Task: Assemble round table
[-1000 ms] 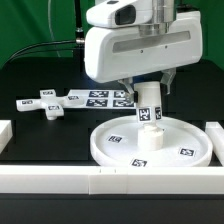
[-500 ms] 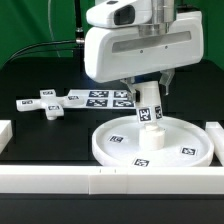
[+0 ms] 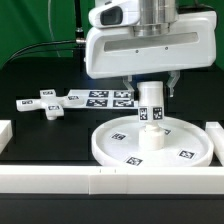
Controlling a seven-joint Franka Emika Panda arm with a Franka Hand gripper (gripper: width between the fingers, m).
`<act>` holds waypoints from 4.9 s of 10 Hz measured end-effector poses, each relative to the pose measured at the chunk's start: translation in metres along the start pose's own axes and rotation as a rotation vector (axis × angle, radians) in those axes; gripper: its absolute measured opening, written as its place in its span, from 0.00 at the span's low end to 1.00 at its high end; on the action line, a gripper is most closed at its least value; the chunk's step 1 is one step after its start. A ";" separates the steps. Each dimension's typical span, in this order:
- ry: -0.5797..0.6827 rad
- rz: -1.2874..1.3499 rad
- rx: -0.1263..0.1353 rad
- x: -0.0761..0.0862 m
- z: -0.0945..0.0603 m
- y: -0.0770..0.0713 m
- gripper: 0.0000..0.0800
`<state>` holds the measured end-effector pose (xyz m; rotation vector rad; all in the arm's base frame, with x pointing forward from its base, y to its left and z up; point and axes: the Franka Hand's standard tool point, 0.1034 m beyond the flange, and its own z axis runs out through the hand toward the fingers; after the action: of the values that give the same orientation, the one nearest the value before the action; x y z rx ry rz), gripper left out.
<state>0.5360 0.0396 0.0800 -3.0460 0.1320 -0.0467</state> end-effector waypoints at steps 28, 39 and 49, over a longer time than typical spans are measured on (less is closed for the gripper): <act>-0.025 0.648 0.112 0.014 -0.004 -0.019 0.81; 0.030 -0.366 0.016 0.013 0.000 -0.033 0.81; 0.016 -1.096 -0.055 0.013 0.005 -0.035 0.81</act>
Offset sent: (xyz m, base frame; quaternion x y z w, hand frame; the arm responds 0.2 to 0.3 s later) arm 0.0008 -0.0030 0.0038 0.0158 -0.0331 0.2837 0.9582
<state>0.5524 0.0737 0.0791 -2.7399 -1.5097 -0.1361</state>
